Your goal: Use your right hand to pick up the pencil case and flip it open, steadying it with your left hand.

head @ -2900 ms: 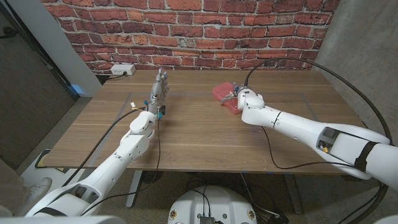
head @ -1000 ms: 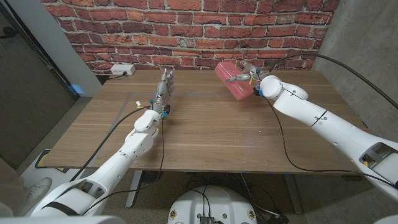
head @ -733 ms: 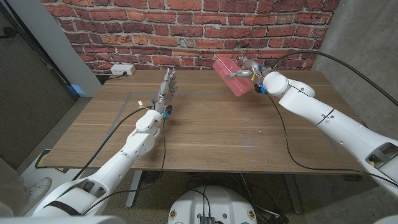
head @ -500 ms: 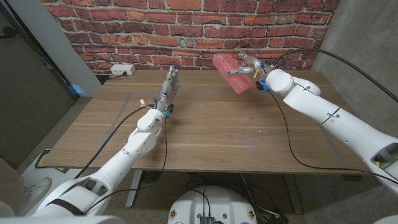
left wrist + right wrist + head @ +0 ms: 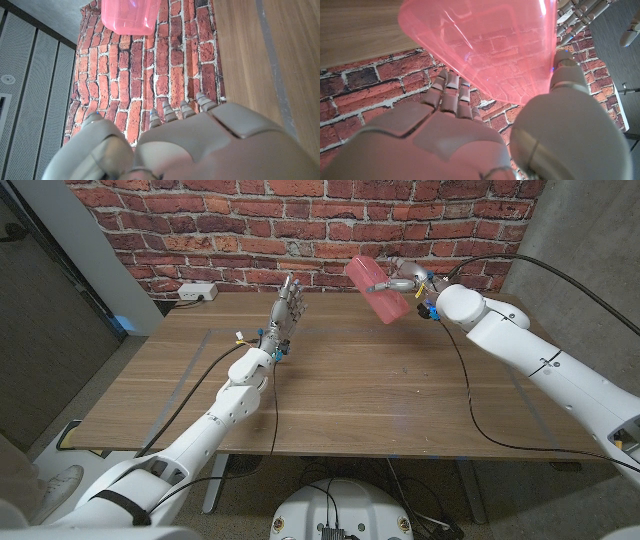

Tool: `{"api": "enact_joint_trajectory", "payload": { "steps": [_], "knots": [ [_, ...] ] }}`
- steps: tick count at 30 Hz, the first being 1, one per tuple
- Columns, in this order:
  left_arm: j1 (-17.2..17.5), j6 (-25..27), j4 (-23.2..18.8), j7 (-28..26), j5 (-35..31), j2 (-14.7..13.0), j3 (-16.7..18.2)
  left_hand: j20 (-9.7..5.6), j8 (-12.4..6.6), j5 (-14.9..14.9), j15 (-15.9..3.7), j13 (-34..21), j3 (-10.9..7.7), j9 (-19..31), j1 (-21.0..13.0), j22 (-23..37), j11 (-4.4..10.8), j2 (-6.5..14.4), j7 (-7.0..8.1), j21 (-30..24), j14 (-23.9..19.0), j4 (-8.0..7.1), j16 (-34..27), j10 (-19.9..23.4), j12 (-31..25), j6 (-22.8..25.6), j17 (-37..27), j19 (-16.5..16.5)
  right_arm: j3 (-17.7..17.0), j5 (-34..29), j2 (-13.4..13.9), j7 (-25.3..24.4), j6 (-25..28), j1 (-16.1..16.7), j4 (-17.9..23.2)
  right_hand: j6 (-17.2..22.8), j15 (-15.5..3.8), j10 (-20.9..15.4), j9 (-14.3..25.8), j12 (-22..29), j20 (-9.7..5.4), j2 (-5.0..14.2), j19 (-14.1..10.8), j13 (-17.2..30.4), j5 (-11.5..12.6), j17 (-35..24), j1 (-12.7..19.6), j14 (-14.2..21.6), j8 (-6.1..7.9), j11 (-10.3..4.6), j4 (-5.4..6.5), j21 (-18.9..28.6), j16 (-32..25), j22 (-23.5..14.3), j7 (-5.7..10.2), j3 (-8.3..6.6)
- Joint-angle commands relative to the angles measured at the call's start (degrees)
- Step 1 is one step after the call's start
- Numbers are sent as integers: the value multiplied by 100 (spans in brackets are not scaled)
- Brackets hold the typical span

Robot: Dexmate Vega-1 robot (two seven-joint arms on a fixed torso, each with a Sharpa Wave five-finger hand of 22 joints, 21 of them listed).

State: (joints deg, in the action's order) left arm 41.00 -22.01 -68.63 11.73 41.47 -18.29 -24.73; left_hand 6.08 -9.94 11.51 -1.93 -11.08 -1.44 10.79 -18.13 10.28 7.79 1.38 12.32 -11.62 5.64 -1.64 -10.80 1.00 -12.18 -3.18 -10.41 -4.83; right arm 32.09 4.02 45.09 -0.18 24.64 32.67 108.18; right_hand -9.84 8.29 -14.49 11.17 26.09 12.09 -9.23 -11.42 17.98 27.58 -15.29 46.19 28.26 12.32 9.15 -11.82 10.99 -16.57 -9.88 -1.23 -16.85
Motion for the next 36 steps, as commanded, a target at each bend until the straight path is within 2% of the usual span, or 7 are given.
{"api": "enact_joint_trajectory", "payload": {
  "steps": [1,7,18,23,29,32,36],
  "knots": [
    [-141,10,95,531,274,159,-31,98,6,-8,-163,-21,-21,25,-135,34,29,-21,21,19,-44,84,-14,-89,10,-232,-17,-24,-179,247,41,10,-287,68,52,-358,-1759,-953,-2,61,44,1385,17,16,46,-33,1349,1077,-19,-952,305,-6,-11,-14,-10,-289],
    [-193,-42,149,671,240,182,-72,128,-28,-21,-136,-26,-34,29,-271,39,136,-51,25,1,-45,171,-12,-339,89,-392,-21,-7,-180,262,53,23,-360,56,84,-338,-1718,-952,-2,71,42,1369,14,28,82,-20,1327,1025,-18,-950,312,-6,38,-14,-2,-307],
    [-407,-291,515,778,148,455,-141,191,-17,-38,-88,-14,-126,25,-619,45,56,-10,20,-6,28,363,7,-815,174,-803,-23,-24,-133,271,1,76,-571,29,106,-319,-1703,-937,-2,80,44,1369,40,45,135,-11,1326,987,-21,-980,310,-17,86,-14,11,-348],
    [-525,-359,671,829,72,525,-183,315,-19,-39,125,-17,-113,26,-748,43,87,-88,18,-50,-87,459,-32,-1151,194,-1014,-28,102,-114,257,-4,125,-598,-2,125,-299,-1697,-928,-2,85,43,1365,47,54,152,-23,1340,989,-18,-995,300,-18,84,-14,9,-354],
    [-565,-449,721,768,-48,537,-206,463,-14,44,147,-21,110,27,-721,39,109,-472,8,-40,-53,543,-21,-1246,128,-1294,-43,122,-91,277,-33,168,-602,-4,138,-298,-1695,-914,-2,88,44,1375,67,64,168,-48,1356,962,-23,-1006,294,-24,85,-14,21,-357],
    [-590,-457,731,756,-80,540,-217,463,-35,98,92,-26,202,31,-733,42,71,-609,18,-33,-43,579,-24,-975,-1,-1410,-49,119,-61,273,-58,195,-633,-18,124,-292,-1691,-906,-2,89,44,1373,73,68,175,-59,1366,954,-23,-1010,288,-26,83,-14,18,-356],
    [-611,-451,706,658,-183,527,-251,404,-8,152,84,-27,265,33,-766,46,-119,-683,6,-5,10,608,-11,-935,-13,-1673,-51,44,-29,253,-89,224,-689,-50,111,-292,-1703,-885,-2,87,44,1377,85,75,188,-71,1372,948,-27,-1020,287,-28,84,-14,23,-361]
  ]
}}
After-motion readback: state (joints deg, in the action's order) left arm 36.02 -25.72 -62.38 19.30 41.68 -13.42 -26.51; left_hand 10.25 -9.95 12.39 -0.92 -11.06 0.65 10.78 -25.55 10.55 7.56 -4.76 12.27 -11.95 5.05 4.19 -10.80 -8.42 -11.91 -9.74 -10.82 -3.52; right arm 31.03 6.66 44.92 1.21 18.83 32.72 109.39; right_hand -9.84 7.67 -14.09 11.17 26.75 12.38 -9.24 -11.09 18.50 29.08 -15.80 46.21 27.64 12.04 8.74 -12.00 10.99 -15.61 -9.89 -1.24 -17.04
